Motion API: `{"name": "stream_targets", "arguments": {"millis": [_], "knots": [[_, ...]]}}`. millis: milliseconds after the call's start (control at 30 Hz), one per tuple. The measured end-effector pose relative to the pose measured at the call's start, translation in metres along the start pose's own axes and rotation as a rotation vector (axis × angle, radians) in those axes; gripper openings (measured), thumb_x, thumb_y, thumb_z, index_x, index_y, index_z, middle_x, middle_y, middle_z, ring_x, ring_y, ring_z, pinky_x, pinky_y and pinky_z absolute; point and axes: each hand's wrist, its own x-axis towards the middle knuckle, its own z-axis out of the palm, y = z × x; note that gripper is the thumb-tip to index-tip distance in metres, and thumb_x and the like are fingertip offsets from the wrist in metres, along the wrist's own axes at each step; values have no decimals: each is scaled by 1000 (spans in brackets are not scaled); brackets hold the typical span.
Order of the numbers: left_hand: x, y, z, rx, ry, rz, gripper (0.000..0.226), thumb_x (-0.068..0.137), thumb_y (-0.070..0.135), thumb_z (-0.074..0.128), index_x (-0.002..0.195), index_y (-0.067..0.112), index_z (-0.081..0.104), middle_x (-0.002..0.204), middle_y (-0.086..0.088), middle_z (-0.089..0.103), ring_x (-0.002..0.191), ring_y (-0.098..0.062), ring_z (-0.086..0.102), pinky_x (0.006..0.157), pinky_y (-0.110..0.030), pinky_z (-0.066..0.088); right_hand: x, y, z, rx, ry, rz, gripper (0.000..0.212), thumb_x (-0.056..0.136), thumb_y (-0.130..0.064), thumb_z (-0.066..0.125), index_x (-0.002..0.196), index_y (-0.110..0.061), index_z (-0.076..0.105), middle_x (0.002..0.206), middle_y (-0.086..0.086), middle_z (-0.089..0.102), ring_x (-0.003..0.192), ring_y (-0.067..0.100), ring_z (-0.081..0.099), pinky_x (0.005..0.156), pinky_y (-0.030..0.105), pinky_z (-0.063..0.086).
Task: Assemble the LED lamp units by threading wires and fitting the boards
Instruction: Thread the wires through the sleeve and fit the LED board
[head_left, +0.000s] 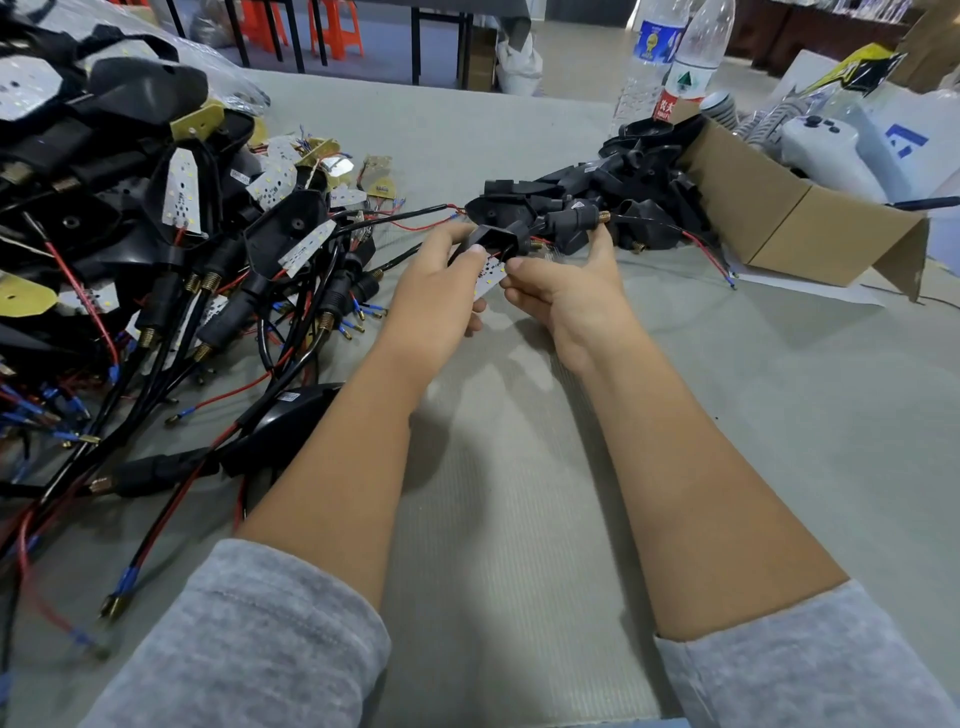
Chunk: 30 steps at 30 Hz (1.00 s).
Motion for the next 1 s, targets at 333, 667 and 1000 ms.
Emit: {"name": "stream_targets", "arguments": {"millis": [333,667,1000], "knots": [[0,5,-1,-138,-28,-48,34,103,14,39,126,30,57,86,1,58,58,-12,49,52,-26,46,4,-1,0,156,-13,80,59,84,16,58,123,-25,41,89,16,64,63,19,61,58,23,53],[1,-6,-3,95,-127,70,59,89,9,67,142,24,44,108,9,62,61,-11,51,56,-22,48,3,5,-2,59,125,-1,94,81,17,59,149,-28,12,80,9,57,66,17,59,64,25,53],[2,0,-2,25,-107,16,23,100,11,46,113,25,59,84,1,69,50,-4,49,52,-23,48,6,0,-5,104,128,17,70,87,-4,66,142,-26,29,94,4,62,75,16,56,67,26,46]]}}
